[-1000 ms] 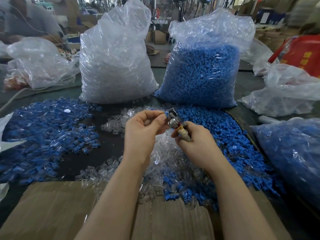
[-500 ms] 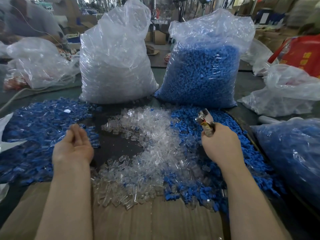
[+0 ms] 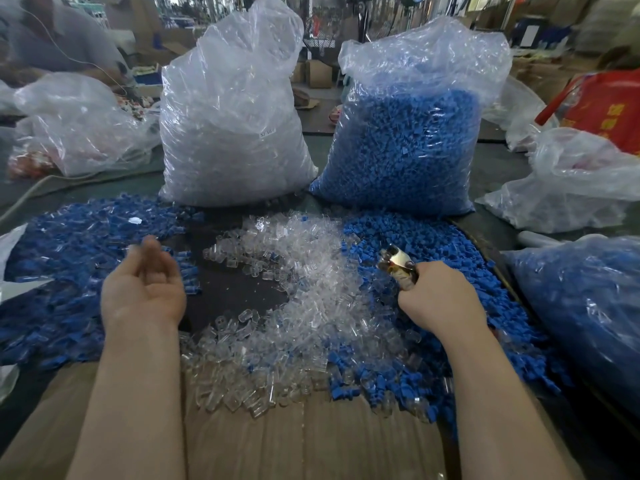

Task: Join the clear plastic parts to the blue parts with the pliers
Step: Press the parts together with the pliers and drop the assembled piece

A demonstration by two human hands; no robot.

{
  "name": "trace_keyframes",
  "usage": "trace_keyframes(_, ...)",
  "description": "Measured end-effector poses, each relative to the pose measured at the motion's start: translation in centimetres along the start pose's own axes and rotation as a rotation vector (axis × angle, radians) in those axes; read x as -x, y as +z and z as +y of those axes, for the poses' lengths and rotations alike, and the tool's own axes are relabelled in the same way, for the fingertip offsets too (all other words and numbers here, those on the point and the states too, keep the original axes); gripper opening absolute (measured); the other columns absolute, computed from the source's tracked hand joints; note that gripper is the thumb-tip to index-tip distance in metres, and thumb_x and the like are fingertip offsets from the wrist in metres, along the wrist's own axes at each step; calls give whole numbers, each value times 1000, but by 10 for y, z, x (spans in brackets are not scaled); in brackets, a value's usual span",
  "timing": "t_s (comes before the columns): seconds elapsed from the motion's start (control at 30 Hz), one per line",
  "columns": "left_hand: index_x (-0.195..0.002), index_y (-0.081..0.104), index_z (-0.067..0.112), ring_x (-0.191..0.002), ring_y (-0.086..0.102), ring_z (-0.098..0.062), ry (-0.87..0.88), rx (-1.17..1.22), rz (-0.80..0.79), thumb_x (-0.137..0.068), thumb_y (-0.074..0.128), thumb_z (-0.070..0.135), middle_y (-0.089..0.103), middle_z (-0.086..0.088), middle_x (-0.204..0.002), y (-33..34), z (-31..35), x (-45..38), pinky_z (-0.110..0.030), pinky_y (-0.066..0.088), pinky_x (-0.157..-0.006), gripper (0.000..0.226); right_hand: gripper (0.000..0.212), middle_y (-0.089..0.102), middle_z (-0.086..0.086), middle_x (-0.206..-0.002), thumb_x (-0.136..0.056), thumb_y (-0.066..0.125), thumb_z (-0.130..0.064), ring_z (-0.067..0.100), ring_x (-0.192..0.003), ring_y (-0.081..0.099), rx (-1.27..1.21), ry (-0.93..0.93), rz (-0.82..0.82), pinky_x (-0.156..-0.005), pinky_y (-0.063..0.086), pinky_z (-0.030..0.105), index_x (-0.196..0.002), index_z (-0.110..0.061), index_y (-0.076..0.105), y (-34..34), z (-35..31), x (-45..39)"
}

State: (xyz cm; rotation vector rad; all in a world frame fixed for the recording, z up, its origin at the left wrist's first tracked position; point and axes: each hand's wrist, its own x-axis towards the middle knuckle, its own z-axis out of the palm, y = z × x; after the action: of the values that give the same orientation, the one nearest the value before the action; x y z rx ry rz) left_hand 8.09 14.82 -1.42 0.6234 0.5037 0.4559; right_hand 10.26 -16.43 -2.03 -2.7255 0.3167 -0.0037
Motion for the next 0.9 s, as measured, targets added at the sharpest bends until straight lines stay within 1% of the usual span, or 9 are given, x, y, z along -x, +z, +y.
trace_keyframes(0.07, -100, 65, 18, -64, 64, 3, -8, -167, -43, -97, 58, 16, 73, 9, -74, 11, -2, 6, -15, 51, -72, 8, 10, 58, 5, -71, -82, 60, -20, 21, -61, 53, 22, 1, -15, -48, 32, 28, -77, -17, 53, 0, -1, 1)
trace_keyframes(0.13, -94, 67, 19, -65, 65, -1, 39, -488, -88, -94, 62, 13, 74, 8, -73, 19, -9, 11, -19, 52, -67, 8, 13, 56, 4, -72, -82, 61, -21, 21, -62, 52, 56, -8, -16, -47, 30, 28, -76, -18, 51, 1, -2, 2)
trace_keyframes(0.27, -92, 72, 28, -84, 63, -7, 161, -1150, -307, -87, 71, 14, 71, 8, -89, 27, -33, 18, -27, 47, -77, 15, 16, 54, 3, -72, -81, 63, -22, 20, -63, 50, 82, -23, -1, -47, 29, 28, -75, -18, 49, 5, -1, 2)
trace_keyframes(0.37, -112, 70, 25, -92, 63, -11, 274, -1518, -393, -89, 70, 14, 69, 6, -105, 26, -49, 18, -31, 48, -90, 26, 16, 54, 2, -73, -81, 63, -23, 23, -65, 51, 91, -31, -1, -49, 30, 29, -76, -19, 49, 6, -1, 2)
trace_keyframes(0.47, -129, 63, 23, -109, 59, -24, 396, -1830, -429, -93, 62, 14, 54, -4, -129, 25, -56, 14, -40, 48, -98, 37, 15, 54, 2, -73, -81, 63, -23, 22, -65, 51, 72, -26, 2, -50, 31, 29, -76, -20, 49, 7, -2, 3)
trace_keyframes(0.53, -132, 62, 21, -112, 56, -26, 419, -1882, -443, -95, 61, 15, 47, -5, -133, 23, -58, 14, -43, 47, -100, 38, 16, 54, 1, -72, -81, 63, -23, 19, -62, 48, 57, -28, 20, -49, 30, 29, -75, -20, 48, 8, -2, 4)
trace_keyframes(0.63, -128, 65, 20, -109, 58, -27, 434, -1892, -421, -92, 67, 19, 49, -7, -129, 22, -59, 16, -42, 48, -99, 35, 18, 53, 0, -72, -82, 63, -22, 17, -61, 47, 60, -24, 22, -47, 28, 27, -74, -21, 47, 9, -4, 6)
trace_keyframes(0.77, -94, 68, 24, -97, 58, -21, 469, -1890, -404, -87, 73, 26, 61, -2, -108, 25, -57, 22, -38, 50, -88, 9, 20, 52, 1, -72, -83, 63, -24, 17, -60, 46, 71, -17, 28, -46, 27, 28, -74, -20, 46, 9, -6, 7)
trace_keyframes(0.9, -86, 63, 23, -87, 59, -16, 453, -1835, -404, -87, 72, 21, 63, 3, -93, 25, -59, 22, -32, 50, -75, 9, 28, 50, 0, -71, -87, 62, -31, 16, -59, 44, 78, 1, 87, -46, 25, 28, -73, -21, 40, 6, -6, 6)
